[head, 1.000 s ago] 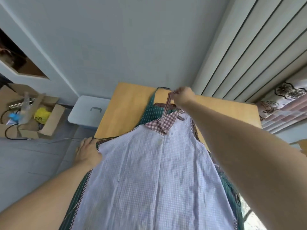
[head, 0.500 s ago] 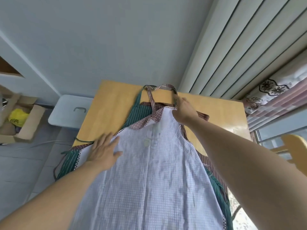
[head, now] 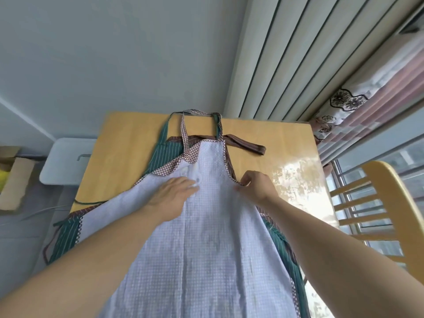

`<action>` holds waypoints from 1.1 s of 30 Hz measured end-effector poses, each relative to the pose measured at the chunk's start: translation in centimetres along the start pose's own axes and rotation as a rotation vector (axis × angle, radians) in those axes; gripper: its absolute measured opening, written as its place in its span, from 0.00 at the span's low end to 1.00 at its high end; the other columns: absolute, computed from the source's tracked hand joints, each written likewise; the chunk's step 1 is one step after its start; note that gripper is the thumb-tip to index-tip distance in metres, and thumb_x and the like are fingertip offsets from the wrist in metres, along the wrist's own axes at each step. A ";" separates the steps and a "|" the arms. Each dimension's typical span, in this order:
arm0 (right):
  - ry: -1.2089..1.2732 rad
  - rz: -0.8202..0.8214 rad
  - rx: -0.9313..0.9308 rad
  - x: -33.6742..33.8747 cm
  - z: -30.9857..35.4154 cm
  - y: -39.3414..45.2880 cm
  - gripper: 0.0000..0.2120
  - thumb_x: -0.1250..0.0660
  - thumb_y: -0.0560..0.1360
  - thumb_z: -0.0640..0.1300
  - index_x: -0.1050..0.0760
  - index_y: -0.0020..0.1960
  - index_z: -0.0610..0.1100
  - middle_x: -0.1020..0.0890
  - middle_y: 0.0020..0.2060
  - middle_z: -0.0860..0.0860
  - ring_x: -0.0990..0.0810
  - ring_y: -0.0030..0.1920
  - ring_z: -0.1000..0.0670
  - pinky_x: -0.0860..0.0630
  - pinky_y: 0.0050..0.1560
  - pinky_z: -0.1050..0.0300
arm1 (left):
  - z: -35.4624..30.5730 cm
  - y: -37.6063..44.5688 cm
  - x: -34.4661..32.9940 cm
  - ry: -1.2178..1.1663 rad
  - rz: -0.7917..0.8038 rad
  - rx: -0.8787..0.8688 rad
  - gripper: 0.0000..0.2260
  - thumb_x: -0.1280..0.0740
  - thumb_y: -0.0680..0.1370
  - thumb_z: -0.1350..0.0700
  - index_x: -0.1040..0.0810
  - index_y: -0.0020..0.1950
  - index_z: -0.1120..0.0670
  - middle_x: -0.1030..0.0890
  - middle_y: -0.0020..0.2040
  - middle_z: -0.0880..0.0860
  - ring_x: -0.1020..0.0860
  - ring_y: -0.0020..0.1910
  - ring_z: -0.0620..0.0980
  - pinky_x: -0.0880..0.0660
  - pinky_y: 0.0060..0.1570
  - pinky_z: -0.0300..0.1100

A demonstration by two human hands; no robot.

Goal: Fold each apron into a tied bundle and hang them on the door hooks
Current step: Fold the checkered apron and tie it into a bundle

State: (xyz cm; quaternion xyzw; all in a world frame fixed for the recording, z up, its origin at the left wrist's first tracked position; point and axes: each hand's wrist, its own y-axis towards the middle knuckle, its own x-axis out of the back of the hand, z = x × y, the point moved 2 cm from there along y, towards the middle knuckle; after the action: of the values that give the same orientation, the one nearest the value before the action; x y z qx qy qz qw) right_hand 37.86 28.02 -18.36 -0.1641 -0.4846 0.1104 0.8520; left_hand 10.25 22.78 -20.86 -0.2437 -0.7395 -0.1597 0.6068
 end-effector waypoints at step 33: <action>0.086 0.592 -0.165 9.6 -0.7 -15.9 0.16 0.29 0.78 0.53 0.22 0.41 0.42 0.17 0.35 0.45 0.16 0.36 0.46 0.19 0.57 0.45 | -17.2 -3.0 2.6 -0.645 0.146 0.253 0.48 0.30 0.74 0.33 0.60 0.81 0.39 0.37 0.77 0.46 0.35 0.74 0.50 0.31 0.70 0.52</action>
State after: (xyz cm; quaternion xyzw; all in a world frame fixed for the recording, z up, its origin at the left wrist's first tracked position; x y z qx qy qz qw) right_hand 43.79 16.61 -5.01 -0.3715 -0.3866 0.3072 0.7862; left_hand 22.30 11.54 -14.47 -0.2569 -0.8876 0.0623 0.3772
